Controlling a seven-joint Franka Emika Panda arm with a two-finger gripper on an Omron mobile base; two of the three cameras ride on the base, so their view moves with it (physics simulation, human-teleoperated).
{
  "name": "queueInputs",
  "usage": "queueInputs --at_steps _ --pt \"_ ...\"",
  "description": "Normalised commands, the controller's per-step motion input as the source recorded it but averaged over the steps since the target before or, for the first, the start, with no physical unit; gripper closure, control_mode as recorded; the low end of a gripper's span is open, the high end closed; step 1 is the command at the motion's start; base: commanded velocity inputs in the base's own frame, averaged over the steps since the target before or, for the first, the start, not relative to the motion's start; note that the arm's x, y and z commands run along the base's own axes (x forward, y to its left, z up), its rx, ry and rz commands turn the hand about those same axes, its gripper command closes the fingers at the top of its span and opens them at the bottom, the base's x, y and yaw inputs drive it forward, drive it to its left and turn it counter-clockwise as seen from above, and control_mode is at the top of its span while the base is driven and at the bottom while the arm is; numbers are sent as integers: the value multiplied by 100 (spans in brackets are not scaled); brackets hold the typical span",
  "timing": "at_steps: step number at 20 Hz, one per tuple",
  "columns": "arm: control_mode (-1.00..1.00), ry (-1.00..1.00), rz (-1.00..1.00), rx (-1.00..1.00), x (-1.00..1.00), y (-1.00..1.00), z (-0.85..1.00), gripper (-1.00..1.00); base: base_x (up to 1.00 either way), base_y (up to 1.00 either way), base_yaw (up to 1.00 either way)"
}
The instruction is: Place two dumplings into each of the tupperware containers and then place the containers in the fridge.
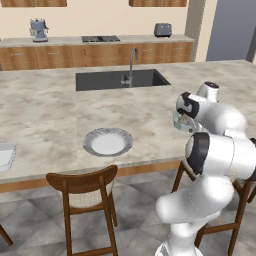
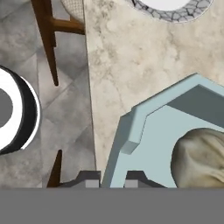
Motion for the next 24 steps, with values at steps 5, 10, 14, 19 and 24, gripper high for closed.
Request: queueInputs --at_steps 5,10,14,19,24 --pt "-100 2 32 -11 -54 45 69 100 0 0 0" --pt "-100 1 22 -9 -99 32 69 100 0 0 0" --pt "-100 0 7 -3 -74 54 55 100 0 0 0" --pt "-100 0 -1 0 -95 18 40 100 0 0 0" --pt "-100 0 -6 0 -79 10 26 100 0 0 0"
